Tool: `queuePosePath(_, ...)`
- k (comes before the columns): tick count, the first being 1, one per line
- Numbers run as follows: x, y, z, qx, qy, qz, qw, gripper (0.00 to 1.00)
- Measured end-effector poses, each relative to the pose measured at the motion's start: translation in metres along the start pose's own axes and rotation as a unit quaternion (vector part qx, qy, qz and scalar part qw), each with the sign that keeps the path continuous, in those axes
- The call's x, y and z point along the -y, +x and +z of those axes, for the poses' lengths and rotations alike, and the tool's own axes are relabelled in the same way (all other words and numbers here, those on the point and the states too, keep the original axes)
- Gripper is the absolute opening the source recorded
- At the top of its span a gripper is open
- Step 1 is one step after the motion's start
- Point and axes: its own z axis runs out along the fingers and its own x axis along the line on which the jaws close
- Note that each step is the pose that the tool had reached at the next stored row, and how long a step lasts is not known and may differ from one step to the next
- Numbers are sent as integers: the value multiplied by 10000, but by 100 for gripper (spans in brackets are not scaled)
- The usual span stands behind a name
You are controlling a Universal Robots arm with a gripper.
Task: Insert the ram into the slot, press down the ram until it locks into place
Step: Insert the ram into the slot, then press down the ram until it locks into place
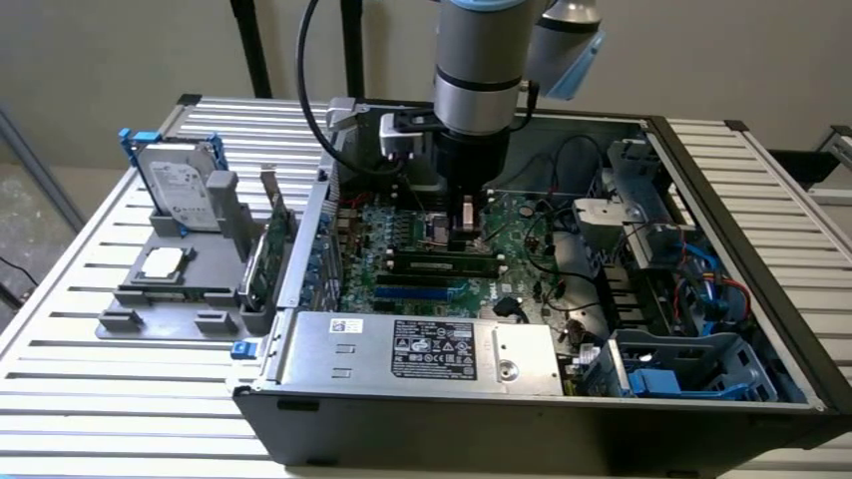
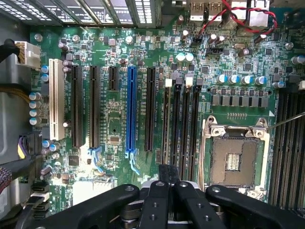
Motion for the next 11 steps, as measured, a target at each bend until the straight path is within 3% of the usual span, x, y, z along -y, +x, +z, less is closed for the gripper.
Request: queuePosePath(11,0,0,-12,1,0,0,10000,11)
